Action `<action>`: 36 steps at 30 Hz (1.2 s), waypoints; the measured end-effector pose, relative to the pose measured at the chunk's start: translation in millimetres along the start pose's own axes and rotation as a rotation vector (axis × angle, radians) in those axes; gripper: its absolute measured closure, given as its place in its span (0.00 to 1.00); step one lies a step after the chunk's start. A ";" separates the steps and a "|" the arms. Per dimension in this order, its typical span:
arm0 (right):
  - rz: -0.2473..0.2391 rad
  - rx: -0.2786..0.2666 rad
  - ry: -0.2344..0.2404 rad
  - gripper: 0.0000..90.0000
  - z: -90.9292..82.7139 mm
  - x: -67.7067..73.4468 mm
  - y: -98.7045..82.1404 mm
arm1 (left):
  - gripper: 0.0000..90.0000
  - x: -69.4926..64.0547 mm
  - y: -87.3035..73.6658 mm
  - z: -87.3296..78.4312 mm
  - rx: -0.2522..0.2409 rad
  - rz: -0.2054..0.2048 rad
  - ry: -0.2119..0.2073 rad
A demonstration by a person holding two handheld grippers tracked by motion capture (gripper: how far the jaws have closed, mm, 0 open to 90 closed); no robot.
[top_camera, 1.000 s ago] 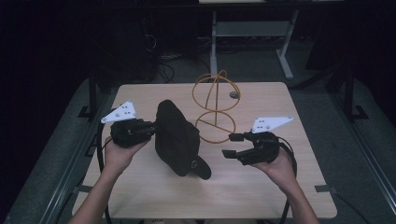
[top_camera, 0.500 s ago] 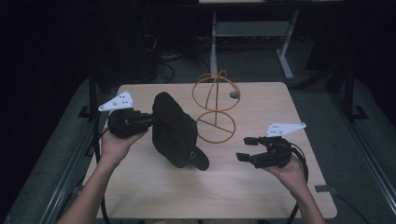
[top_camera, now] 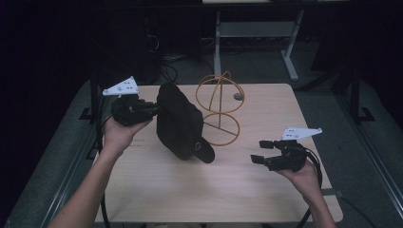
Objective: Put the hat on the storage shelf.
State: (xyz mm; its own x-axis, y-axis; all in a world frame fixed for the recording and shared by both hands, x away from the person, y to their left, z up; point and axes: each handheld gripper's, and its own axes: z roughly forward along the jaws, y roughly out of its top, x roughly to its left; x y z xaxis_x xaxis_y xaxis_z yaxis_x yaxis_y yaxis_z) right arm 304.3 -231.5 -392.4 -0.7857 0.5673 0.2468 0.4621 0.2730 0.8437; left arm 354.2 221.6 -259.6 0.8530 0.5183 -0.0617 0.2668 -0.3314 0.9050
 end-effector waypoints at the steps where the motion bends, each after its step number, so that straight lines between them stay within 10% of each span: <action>1: 0.000 0.000 0.000 0.29 0.0 0.0 0.0 | 0.95 0.9 2.1 0.5 0.000 0.002 0.001; 36: 0.043 -0.072 -0.107 0.27 -34.7 -23.3 -9.1 | 0.95 23.0 106.9 57.3 0.023 0.047 -0.055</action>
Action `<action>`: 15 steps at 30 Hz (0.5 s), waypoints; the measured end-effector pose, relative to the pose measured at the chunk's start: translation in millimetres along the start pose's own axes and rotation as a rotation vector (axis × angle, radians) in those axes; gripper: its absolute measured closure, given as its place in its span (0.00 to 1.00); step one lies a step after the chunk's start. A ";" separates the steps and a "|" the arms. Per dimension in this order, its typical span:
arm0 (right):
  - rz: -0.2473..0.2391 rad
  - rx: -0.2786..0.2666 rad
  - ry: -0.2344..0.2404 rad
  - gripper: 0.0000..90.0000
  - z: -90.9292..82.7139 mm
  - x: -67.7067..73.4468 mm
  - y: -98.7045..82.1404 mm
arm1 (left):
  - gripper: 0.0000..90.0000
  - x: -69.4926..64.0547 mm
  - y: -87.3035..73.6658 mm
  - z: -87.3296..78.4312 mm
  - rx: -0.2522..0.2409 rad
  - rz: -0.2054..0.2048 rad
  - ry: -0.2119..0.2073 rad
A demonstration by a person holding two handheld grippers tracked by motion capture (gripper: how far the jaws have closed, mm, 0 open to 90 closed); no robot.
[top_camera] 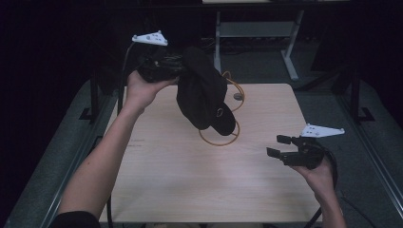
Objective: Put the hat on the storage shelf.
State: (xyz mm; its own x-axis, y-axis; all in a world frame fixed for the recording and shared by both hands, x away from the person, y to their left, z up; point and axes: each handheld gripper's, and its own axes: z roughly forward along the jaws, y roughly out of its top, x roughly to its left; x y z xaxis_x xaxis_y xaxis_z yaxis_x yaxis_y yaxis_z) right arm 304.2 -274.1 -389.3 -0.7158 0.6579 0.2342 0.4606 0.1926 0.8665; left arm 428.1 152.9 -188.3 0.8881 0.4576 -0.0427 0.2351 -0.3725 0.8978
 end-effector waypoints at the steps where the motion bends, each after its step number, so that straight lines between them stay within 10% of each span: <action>1: -0.001 -0.003 -0.001 0.27 -0.4 -0.2 0.2 | 0.95 1.1 3.8 4.4 0.001 -0.002 -0.003; 15: 0.030 -0.026 -0.017 0.27 -8.0 -8.7 -5.4 | 0.95 12.3 33.3 47.1 0.087 -0.027 -0.002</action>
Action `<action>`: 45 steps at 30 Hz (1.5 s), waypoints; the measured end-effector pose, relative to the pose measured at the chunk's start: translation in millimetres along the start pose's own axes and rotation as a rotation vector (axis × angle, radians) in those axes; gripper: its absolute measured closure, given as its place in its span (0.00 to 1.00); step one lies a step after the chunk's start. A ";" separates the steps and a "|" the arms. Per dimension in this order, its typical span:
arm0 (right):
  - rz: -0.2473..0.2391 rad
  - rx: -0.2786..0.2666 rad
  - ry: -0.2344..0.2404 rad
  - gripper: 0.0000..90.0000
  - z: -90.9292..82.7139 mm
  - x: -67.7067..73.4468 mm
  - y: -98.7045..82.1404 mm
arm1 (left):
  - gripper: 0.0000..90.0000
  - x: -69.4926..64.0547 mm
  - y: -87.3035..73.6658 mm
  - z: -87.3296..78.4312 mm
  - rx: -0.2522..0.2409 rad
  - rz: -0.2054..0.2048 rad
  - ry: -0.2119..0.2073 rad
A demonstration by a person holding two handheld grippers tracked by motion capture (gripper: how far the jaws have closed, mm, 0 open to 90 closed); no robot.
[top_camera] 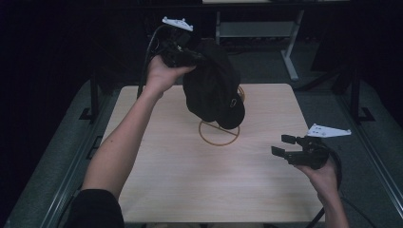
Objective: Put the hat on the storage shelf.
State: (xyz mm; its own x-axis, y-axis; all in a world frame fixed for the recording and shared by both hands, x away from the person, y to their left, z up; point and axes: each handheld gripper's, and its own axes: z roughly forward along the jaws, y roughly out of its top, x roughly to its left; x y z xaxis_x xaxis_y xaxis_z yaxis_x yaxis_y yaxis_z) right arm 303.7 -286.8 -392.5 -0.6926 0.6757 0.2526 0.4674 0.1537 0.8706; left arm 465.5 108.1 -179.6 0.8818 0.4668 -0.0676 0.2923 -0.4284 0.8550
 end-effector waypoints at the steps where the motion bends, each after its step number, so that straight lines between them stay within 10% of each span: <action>1: 0.000 0.000 0.000 0.27 0.0 0.0 0.0 | 0.95 0.4 0.7 2.0 0.005 0.001 0.000; 20: 0.015 -0.015 -0.008 0.28 -3.2 -5.5 -4.7 | 0.94 3.4 9.1 55.5 0.097 -0.067 -0.023; 25: 0.019 0.002 0.008 0.28 2.3 -5.2 -6.8 | 0.80 8.5 4.0 86.8 0.168 -0.108 -0.037; 28: 0.012 0.021 0.010 0.28 5.4 -3.2 -8.3 | 0.74 9.3 2.7 98.2 0.125 -0.128 -0.049; 34: 0.018 0.031 0.003 0.28 7.1 -4.4 -11.9 | 0.56 1.7 5.4 95.3 0.121 -0.062 0.042; 45: 0.013 0.030 -0.013 0.28 6.4 -5.6 -12.5 | 0.50 -0.2 6.6 74.5 0.097 -0.044 0.084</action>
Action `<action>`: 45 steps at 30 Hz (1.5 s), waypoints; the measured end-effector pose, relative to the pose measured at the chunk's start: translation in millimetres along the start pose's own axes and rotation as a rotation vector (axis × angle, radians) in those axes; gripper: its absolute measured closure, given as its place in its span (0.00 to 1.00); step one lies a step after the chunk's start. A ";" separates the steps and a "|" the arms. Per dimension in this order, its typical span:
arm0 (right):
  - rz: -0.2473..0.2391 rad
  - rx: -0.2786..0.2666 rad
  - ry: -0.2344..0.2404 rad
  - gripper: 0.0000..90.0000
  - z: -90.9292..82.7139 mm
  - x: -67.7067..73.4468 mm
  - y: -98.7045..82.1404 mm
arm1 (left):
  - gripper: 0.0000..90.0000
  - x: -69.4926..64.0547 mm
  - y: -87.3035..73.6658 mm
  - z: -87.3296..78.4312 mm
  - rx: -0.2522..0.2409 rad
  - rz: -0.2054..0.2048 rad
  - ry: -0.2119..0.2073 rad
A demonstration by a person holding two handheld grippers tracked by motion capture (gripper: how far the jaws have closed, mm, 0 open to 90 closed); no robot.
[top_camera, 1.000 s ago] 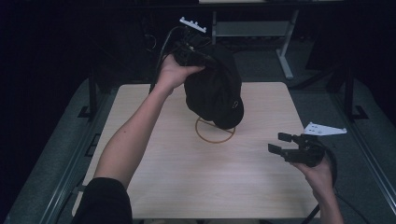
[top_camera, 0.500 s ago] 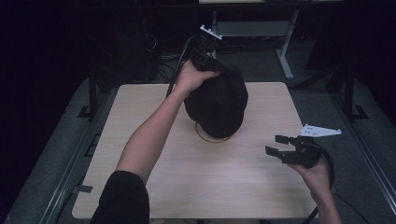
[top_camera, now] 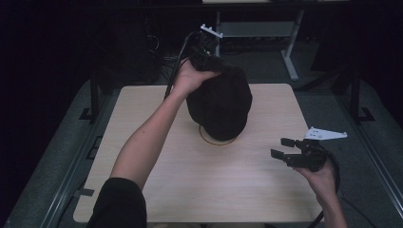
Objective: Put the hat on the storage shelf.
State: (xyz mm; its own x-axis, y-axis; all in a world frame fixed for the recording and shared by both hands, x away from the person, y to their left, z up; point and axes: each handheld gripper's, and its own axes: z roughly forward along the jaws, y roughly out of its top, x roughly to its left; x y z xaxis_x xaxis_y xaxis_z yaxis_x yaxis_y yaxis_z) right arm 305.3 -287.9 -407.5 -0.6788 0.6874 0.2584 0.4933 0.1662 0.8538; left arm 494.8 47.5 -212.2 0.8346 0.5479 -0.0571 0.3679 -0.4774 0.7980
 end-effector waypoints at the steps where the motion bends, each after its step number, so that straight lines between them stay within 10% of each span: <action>1: 0.001 0.002 -0.003 0.28 0.2 -0.1 -0.1 | 0.50 0.5 -1.0 -1.8 -0.002 0.001 0.001; 26: 0.018 0.047 -0.032 0.23 9.6 -2.9 -6.8 | 0.40 -2.9 -28.4 -41.7 -0.038 0.008 0.031; 45: -0.004 0.059 -0.017 0.24 16.4 6.1 -4.4 | 0.36 -7.5 -79.6 -68.2 -0.023 0.004 0.061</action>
State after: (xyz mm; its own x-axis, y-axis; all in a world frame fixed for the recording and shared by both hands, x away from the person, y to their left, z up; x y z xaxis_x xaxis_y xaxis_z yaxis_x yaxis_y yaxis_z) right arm 307.9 -272.9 -417.1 -0.6720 0.6982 0.2467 0.5221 0.2106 0.8264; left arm 431.4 128.3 -234.4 0.8094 0.5870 -0.0173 0.3542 -0.4645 0.8117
